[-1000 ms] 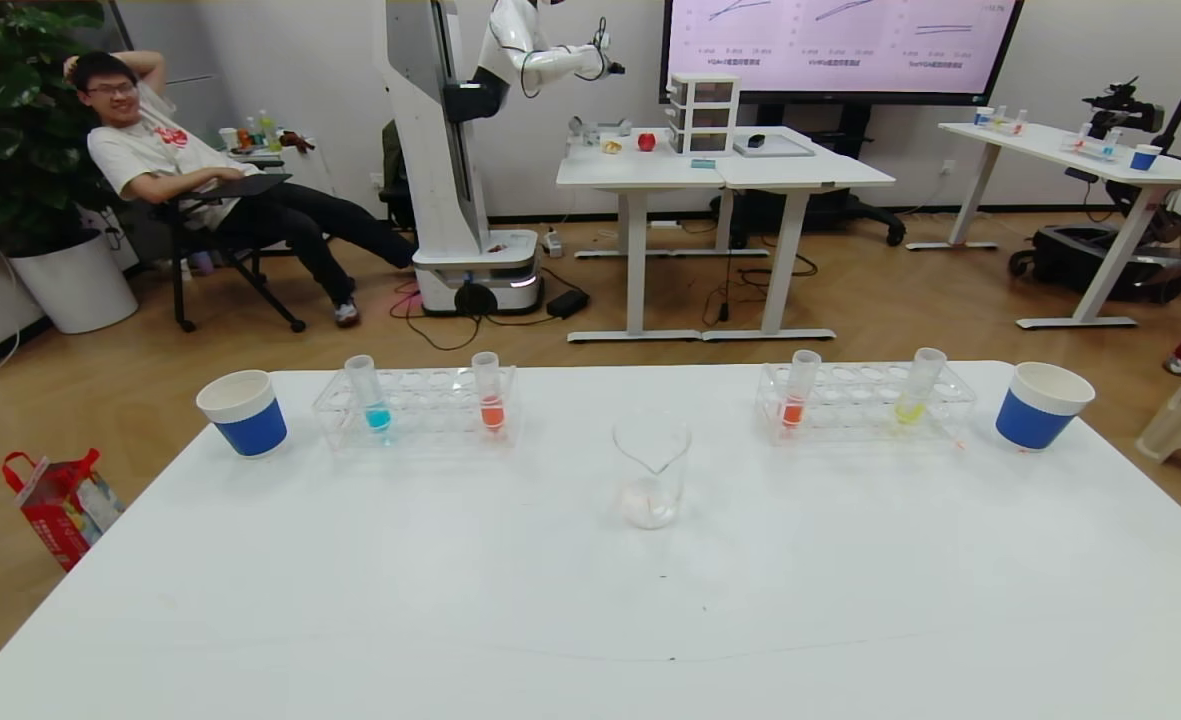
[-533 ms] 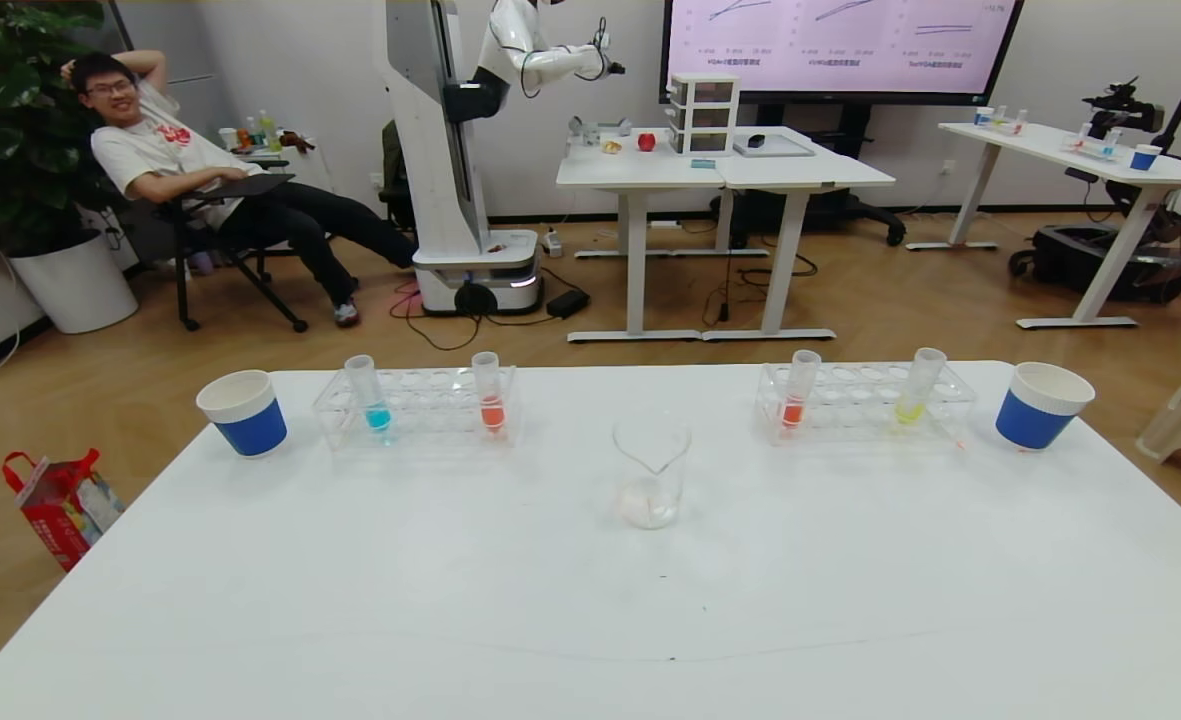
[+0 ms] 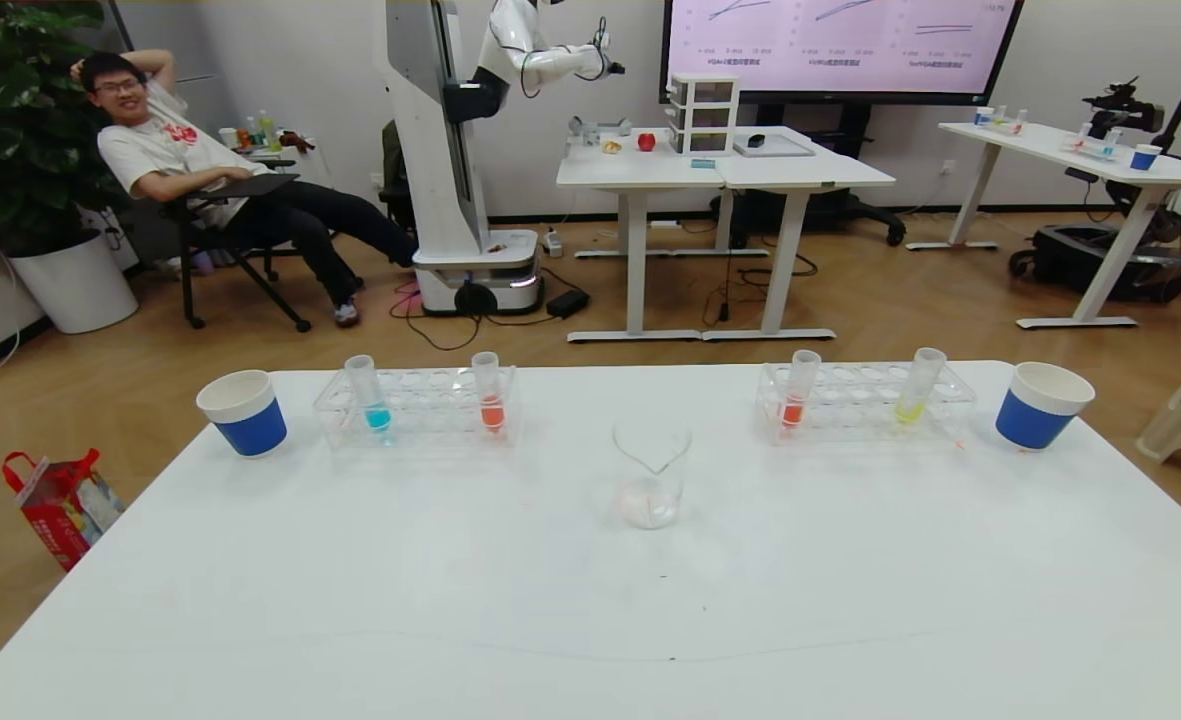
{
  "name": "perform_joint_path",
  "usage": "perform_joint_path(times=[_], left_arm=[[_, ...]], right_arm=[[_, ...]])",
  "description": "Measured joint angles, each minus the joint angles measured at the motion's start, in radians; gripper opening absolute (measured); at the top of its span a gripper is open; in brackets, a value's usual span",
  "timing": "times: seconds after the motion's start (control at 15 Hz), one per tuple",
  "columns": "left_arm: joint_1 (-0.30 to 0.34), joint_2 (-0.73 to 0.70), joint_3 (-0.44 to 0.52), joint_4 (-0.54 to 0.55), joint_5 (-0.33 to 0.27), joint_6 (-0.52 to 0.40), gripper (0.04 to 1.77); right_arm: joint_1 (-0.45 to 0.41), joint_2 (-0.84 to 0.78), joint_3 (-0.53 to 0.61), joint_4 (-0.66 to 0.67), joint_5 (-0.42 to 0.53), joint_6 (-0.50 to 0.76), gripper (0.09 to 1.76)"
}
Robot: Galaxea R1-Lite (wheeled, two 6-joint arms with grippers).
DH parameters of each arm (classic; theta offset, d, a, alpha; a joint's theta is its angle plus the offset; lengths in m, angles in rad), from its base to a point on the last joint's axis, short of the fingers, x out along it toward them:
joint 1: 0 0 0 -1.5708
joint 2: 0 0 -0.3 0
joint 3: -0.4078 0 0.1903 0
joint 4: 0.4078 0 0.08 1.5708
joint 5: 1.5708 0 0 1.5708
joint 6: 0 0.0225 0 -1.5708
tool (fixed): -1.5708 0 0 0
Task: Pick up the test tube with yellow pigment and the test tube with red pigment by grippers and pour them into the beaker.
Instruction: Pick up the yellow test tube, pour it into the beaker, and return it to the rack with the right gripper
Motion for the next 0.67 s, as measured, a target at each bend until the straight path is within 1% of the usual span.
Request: perform_joint_path(times=[0.2, 0.4, 0.53, 0.67], left_arm=[[0.000, 0.000, 0.000, 0.000, 0.000, 0.000, 1.75], [0.000, 0.000, 0.000, 0.000, 0.000, 0.000, 1.75], [0.000, 0.000, 0.000, 0.000, 0.000, 0.000, 1.75], [0.000, 0.000, 0.000, 0.000, 0.000, 0.000, 1.75]], right_arm=[[0.002, 0.054, -0.083, -0.009, 0.002, 0.010, 1.74], [0.014, 0.197, -0.171, -0.046, 0.004, 0.014, 1.74], [0.019, 0.329, -0.213, -0.114, 0.004, 0.019, 1.74], [0.021, 0.496, -0.244, -0.230, 0.007, 0.020, 1.74]])
